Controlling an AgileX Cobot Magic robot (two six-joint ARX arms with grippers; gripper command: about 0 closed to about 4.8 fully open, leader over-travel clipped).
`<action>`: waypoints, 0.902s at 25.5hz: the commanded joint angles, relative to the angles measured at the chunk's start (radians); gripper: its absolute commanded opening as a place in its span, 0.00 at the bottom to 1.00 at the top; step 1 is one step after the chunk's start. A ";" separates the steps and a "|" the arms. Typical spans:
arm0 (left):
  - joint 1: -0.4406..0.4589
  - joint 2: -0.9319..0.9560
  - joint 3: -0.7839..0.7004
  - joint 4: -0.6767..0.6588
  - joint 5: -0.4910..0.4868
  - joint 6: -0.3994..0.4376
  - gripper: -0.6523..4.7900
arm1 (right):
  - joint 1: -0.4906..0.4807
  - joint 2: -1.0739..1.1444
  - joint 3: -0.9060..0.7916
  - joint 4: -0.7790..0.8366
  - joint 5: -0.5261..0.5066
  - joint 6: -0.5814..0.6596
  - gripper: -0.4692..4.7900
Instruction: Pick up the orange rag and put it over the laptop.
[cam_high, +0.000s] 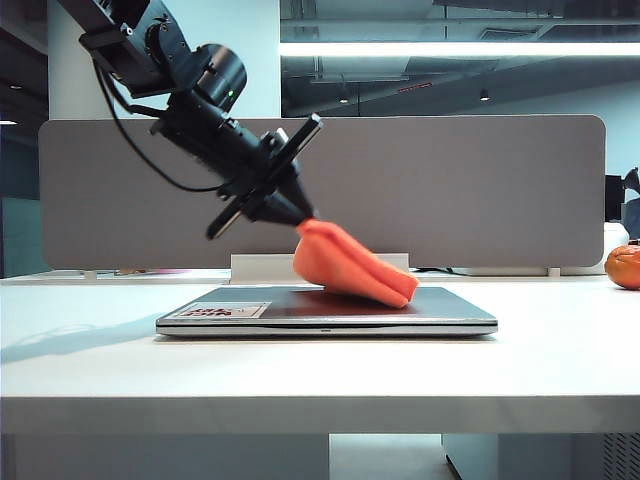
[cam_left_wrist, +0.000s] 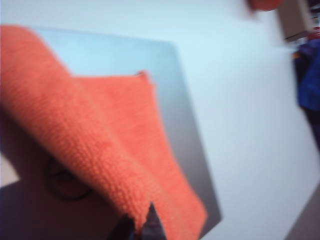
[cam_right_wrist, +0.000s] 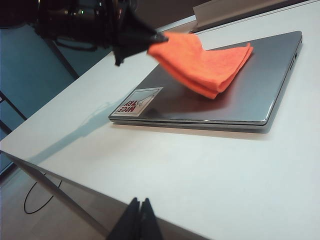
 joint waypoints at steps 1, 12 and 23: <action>0.020 -0.002 0.006 -0.137 -0.086 0.076 0.11 | -0.001 -0.002 -0.003 0.014 0.001 0.000 0.08; 0.042 -0.001 0.006 -0.235 -0.163 0.182 0.48 | -0.001 -0.002 -0.003 0.014 0.001 0.000 0.08; 0.072 -0.060 0.025 -0.352 -0.233 0.311 0.75 | -0.002 -0.002 -0.003 0.029 0.005 0.000 0.08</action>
